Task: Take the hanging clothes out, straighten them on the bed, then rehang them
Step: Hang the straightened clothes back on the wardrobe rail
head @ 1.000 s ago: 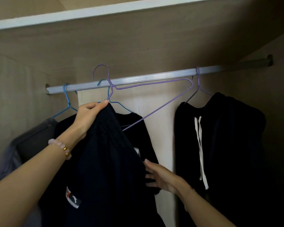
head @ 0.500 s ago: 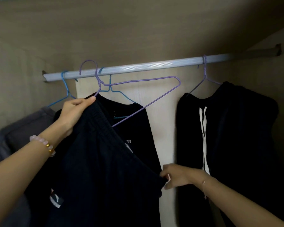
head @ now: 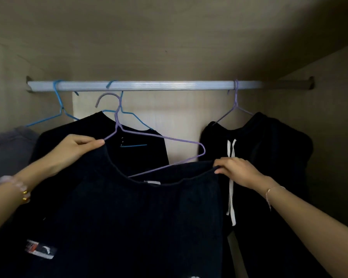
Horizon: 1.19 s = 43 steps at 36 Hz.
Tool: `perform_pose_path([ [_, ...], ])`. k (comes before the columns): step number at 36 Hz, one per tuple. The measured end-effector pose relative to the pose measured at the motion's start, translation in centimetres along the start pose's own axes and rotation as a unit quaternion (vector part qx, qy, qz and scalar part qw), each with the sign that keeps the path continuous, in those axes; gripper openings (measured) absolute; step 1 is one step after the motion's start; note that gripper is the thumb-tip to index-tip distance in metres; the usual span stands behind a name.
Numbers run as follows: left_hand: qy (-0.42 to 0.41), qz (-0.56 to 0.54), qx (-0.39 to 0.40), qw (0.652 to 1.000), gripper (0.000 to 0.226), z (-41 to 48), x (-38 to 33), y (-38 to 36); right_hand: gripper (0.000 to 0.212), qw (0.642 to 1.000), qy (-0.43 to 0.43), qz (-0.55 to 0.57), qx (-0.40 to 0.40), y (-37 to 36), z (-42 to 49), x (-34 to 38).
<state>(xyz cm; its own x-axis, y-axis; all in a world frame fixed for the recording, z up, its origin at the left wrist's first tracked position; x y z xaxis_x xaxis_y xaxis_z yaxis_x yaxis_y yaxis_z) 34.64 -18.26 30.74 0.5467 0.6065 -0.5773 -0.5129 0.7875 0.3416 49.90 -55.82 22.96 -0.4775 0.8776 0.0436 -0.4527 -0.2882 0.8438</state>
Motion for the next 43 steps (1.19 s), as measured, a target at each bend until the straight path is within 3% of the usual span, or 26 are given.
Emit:
perform_pose_path([
  [4,-0.023,0.025,0.012,0.999,0.028,0.5,0.1,-1.5,0.007,0.999,0.001,0.029,-0.016,2.1,0.5,-0.1],
  [10,-0.077,0.163,0.029,0.983,0.036,1.3,-0.4,-3.3,0.009,0.999,-0.017,0.045,-0.024,4.0,0.8,-0.6],
  [17,-0.157,0.218,0.045,0.962,0.032,1.2,-1.9,-5.4,0.007,0.995,-0.032,0.092,-0.024,4.3,1.1,-0.5],
  [21,-0.191,0.329,0.078,0.922,0.027,0.5,-2.5,-8.2,0.031,0.985,-0.002,0.163,-0.048,5.3,1.7,1.7],
  [27,-0.206,0.239,0.019,0.949,0.031,0.8,-3.8,-8.7,0.027,0.967,0.045,0.249,-0.013,4.4,2.2,4.2],
  [31,-0.181,0.168,-0.026,0.969,0.034,0.9,-3.0,-7.1,0.036,0.937,0.012,0.349,0.009,3.9,2.0,2.7],
  [34,-0.155,0.143,-0.029,0.977,0.034,0.9,-2.4,-6.9,0.014,0.945,0.002,0.325,0.041,3.5,1.7,2.3],
  [38,-0.119,0.13,0.018,0.984,0.037,1.3,-1.5,-7.7,0.016,0.976,-0.005,0.216,-0.028,4.1,1.8,1.8],
  [43,-0.093,0.134,0.035,0.986,0.041,1.2,0.4,-5.6,0.016,0.95,-0.054,0.268,-0.153,6.6,0.9,-1.5],
])
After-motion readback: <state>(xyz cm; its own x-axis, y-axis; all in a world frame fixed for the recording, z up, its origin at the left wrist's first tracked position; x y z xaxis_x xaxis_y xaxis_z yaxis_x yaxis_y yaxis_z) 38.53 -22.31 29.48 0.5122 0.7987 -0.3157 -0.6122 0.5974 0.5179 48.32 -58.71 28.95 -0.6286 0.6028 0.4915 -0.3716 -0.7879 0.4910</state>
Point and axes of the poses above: each hand's wrist, its own z-axis towards the middle knuckle, its own y-axis out of the back of the hand, x = y × z, the point moved 8 cm from there along z, towards the middle knuckle, and after that the axes turned 7 degrees about -y, right-handed, at the moved point
